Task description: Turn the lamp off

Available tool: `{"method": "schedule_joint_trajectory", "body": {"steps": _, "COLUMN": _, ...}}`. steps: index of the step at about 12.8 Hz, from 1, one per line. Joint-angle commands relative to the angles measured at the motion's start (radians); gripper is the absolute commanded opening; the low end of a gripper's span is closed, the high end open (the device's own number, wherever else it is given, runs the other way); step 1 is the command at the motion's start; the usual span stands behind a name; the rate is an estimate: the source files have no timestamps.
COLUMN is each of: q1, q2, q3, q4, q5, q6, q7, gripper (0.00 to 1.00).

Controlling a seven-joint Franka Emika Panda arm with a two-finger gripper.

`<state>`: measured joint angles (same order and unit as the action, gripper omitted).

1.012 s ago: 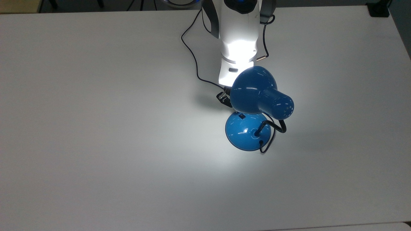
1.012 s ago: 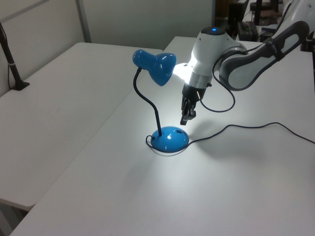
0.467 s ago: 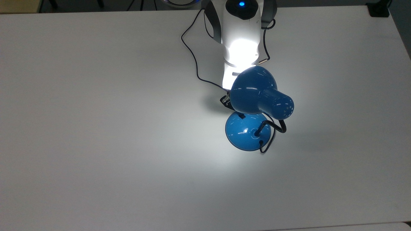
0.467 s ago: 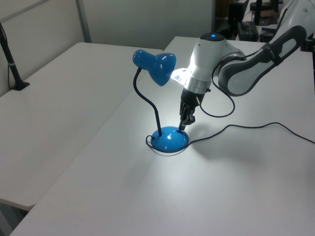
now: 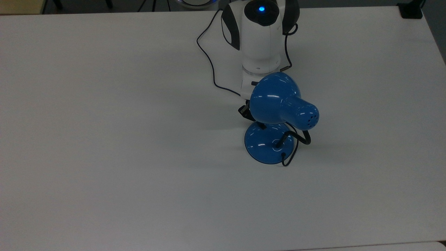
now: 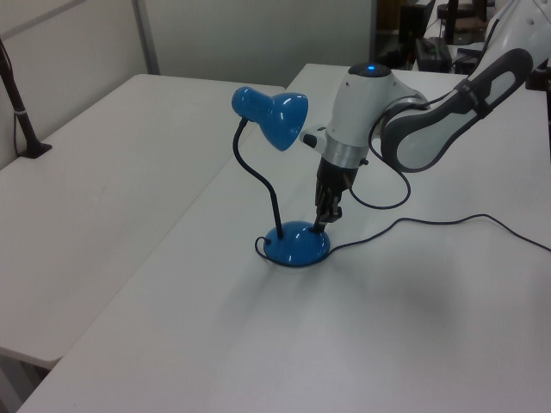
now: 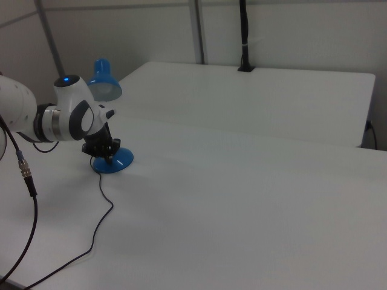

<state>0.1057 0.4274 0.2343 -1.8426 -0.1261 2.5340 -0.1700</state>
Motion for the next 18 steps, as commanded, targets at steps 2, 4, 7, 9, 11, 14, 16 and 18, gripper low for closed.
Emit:
{"method": "schedule_joint_trajectory", "body": {"steps": 2, "q1": -0.029, "q2": -0.042, "q3": 0.01, "q4": -0.046, "q5": 0.013, "q6": -0.125, "q7": -0.013, "gripper": 0.0}}
{"method": "schedule_joint_trajectory", "body": {"steps": 4, "q1": -0.052, "q2": -0.099, "q3": 0.01, "q4": -0.044, "q5": 0.013, "q6": -0.242, "q7": 0.03, "gripper": 0.0}}
{"method": "schedule_joint_trajectory", "body": {"steps": 7, "q1": -0.093, "q2": -0.199, "q3": 0.002, "q4": -0.034, "q5": 0.005, "q6": -0.427, "q7": 0.168, "gripper": 0.01}}
{"method": "schedule_joint_trajectory", "body": {"steps": 9, "q1": -0.153, "q2": -0.294, "q3": -0.001, "q4": -0.009, "q5": 0.003, "q6": -0.556, "q7": 0.269, "gripper": 0.16}}
{"method": "schedule_joint_trajectory", "body": {"steps": 11, "q1": -0.187, "q2": -0.331, "q3": -0.001, "q4": 0.06, "q5": 0.005, "q6": -0.703, "q7": 0.306, "gripper": 0.34}}
{"method": "schedule_joint_trajectory", "body": {"steps": 14, "q1": -0.192, "q2": -0.392, "q3": -0.041, "q4": 0.112, "q5": 0.011, "q6": -0.827, "q7": 0.303, "gripper": 0.9}}
{"method": "schedule_joint_trajectory", "body": {"steps": 16, "q1": -0.163, "q2": -0.427, "q3": -0.081, "q4": 0.114, "q5": 0.013, "q6": -0.84, "q7": 0.308, "gripper": 1.0}}
{"method": "schedule_joint_trajectory", "body": {"steps": 18, "q1": -0.115, "q2": -0.434, "q3": -0.134, "q4": 0.14, "q5": 0.014, "q6": -0.845, "q7": 0.31, "gripper": 1.0}}
